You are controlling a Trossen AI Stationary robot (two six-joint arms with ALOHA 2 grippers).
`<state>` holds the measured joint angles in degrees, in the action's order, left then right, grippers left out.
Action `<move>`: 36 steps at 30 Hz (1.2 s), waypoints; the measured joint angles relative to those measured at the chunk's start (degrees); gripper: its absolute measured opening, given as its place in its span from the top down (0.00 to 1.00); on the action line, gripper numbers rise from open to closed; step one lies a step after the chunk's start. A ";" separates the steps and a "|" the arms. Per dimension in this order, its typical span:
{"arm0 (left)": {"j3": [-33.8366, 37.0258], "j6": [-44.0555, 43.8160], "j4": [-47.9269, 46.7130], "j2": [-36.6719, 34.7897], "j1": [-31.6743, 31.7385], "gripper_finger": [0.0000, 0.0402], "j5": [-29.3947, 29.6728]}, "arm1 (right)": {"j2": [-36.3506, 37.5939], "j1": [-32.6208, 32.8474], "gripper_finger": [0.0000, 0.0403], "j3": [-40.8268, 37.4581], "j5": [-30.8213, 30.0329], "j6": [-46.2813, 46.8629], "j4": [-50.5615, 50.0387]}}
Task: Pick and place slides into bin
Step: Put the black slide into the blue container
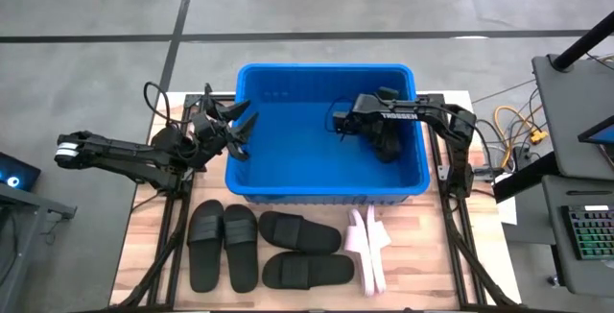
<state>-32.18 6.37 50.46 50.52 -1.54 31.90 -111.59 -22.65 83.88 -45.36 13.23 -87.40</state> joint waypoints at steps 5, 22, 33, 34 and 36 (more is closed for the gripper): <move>0.00 0.00 0.00 0.00 0.00 0.54 -0.05 | 0.43 -0.59 0.85 1.42 2.75 0.00 -2.51; 0.04 0.02 -0.09 0.35 0.00 0.54 -0.20 | 0.55 -0.83 0.53 3.10 4.41 -4.43 -2.50; 0.04 0.02 -0.18 0.65 0.00 0.54 -0.20 | 0.55 -1.01 0.84 3.10 3.77 -10.51 -2.09; 0.04 0.02 -0.15 0.69 0.00 0.54 -0.20 | 0.55 -1.01 0.89 3.10 4.02 -10.51 -2.26; 0.05 0.02 -0.35 0.70 0.00 0.54 -0.20 | 0.55 -1.01 0.95 3.10 4.78 -10.15 -2.67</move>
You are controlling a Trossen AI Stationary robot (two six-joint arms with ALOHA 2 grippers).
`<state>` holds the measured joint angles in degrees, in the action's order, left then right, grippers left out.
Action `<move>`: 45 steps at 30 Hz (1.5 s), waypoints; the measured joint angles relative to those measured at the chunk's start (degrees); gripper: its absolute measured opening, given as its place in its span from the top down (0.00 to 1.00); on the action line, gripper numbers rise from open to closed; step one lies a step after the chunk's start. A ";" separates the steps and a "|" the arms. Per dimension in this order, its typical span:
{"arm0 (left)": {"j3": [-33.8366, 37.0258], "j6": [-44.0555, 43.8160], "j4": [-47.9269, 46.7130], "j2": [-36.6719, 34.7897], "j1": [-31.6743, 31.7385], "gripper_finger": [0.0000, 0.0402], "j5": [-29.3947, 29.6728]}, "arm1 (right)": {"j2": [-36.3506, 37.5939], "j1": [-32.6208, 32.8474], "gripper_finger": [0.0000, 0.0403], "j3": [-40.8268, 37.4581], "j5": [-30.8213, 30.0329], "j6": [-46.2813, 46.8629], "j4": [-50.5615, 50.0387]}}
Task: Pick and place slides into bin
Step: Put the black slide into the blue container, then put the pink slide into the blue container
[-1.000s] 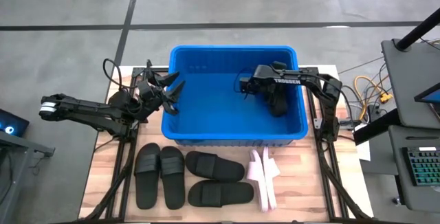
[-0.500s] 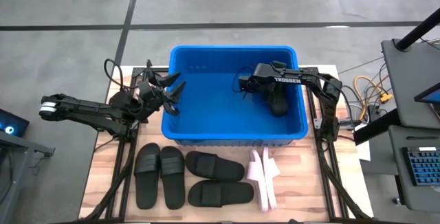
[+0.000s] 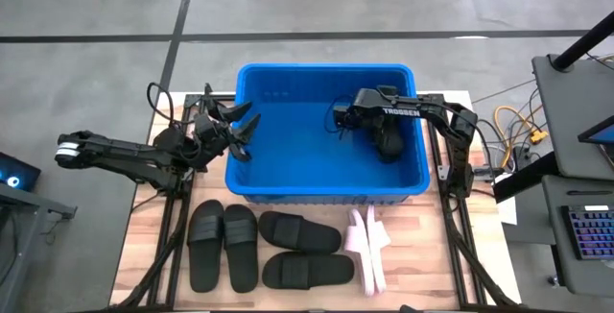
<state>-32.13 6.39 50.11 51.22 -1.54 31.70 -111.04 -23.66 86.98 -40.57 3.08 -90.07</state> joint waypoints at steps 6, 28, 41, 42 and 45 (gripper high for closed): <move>0.02 0.00 0.04 0.02 0.00 0.54 0.00 | 0.23 0.15 0.98 0.00 0.53 9.31 0.06; 0.01 0.00 0.20 0.02 0.02 0.54 0.02 | 3.99 0.00 0.95 0.01 1.96 16.44 0.05; -0.01 0.00 0.13 0.01 0.02 0.54 0.02 | 10.56 0.00 0.74 0.98 3.56 19.24 0.18; 0.01 0.00 0.12 0.02 0.01 0.54 0.02 | 11.42 0.00 0.72 1.36 4.66 19.65 0.10; 0.00 0.00 0.04 0.04 0.02 0.54 0.02 | 14.65 0.06 0.68 3.12 9.22 19.96 0.56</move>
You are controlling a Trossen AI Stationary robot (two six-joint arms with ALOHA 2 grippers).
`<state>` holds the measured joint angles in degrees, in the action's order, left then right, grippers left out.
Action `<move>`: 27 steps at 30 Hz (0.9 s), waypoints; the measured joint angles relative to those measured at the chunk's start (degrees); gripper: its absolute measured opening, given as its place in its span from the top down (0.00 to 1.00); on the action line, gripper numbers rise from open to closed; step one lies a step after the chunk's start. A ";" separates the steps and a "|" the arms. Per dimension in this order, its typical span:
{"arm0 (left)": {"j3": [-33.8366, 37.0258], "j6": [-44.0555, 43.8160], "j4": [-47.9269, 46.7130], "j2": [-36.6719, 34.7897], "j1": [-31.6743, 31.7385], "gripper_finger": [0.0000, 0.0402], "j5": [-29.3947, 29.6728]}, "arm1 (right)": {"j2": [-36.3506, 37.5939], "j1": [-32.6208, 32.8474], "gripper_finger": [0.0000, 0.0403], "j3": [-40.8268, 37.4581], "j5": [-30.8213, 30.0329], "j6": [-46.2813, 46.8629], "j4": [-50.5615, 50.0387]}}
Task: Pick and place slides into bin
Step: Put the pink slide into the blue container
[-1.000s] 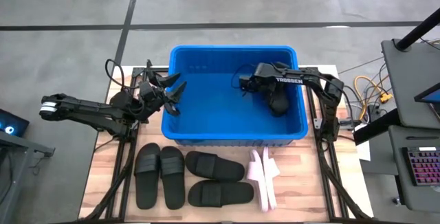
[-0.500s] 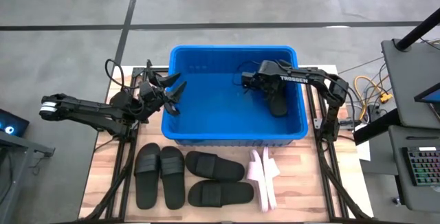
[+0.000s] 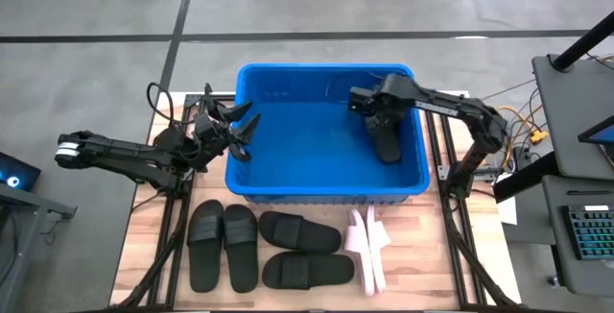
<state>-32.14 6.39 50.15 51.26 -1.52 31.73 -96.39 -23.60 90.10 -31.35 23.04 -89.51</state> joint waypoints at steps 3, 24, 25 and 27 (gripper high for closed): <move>0.01 0.00 -0.17 0.00 -0.01 0.54 0.00 | 4.31 1.05 0.66 1.60 4.64 1.01 3.53; 0.01 -6.08 -0.05 2.60 0.02 0.54 0.94 | 29.18 44.10 0.72 1.73 1.22 -4.76 35.68; 0.00 -6.06 -0.15 2.65 0.02 0.54 1.03 | 28.81 46.12 0.72 1.73 1.13 -4.58 35.60; 0.00 -6.08 -0.15 2.65 0.02 0.54 1.27 | 27.82 49.73 0.72 1.73 0.76 -4.45 34.26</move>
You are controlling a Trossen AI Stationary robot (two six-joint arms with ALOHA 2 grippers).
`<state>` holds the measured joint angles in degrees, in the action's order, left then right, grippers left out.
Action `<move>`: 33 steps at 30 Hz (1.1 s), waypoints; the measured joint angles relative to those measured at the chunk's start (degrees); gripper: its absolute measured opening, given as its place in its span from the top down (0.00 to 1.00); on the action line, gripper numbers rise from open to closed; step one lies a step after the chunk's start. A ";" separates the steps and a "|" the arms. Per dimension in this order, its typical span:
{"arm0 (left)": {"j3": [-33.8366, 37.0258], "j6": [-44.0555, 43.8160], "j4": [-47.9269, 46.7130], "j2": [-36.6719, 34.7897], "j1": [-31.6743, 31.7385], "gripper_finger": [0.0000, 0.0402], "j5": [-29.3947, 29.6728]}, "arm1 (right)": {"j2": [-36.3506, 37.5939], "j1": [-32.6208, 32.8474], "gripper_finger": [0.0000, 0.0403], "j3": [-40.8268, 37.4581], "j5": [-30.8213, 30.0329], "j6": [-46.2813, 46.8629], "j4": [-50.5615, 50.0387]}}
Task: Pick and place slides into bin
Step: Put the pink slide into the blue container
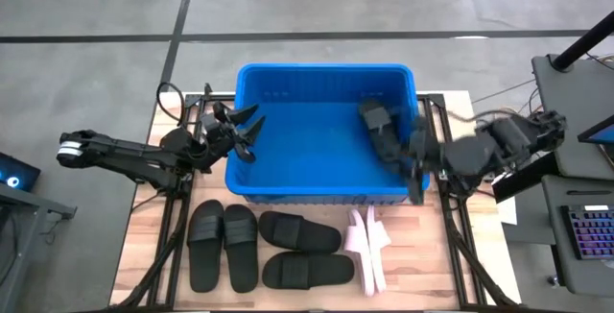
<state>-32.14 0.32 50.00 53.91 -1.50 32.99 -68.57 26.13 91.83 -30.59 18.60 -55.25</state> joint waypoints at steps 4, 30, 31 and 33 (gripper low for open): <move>0.00 -0.09 0.13 -0.47 0.00 0.54 0.10 | -2.18 6.25 0.74 0.00 -0.43 3.59 -5.87; -0.02 -1.44 0.26 -0.32 -0.04 0.54 0.08 | -32.19 34.03 0.46 -0.37 -9.53 56.48 -33.83; -0.02 -1.44 -0.06 -0.26 -0.04 0.54 0.07 | -33.62 34.48 0.46 -0.55 -9.53 57.57 -33.81; -0.02 -1.46 -0.07 -0.08 -0.04 0.54 0.07 | -35.94 35.52 0.46 -1.10 -9.22 60.91 -33.81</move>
<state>-32.16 -1.15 49.94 53.83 -1.54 33.06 -104.51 61.65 90.73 -39.81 79.51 -89.06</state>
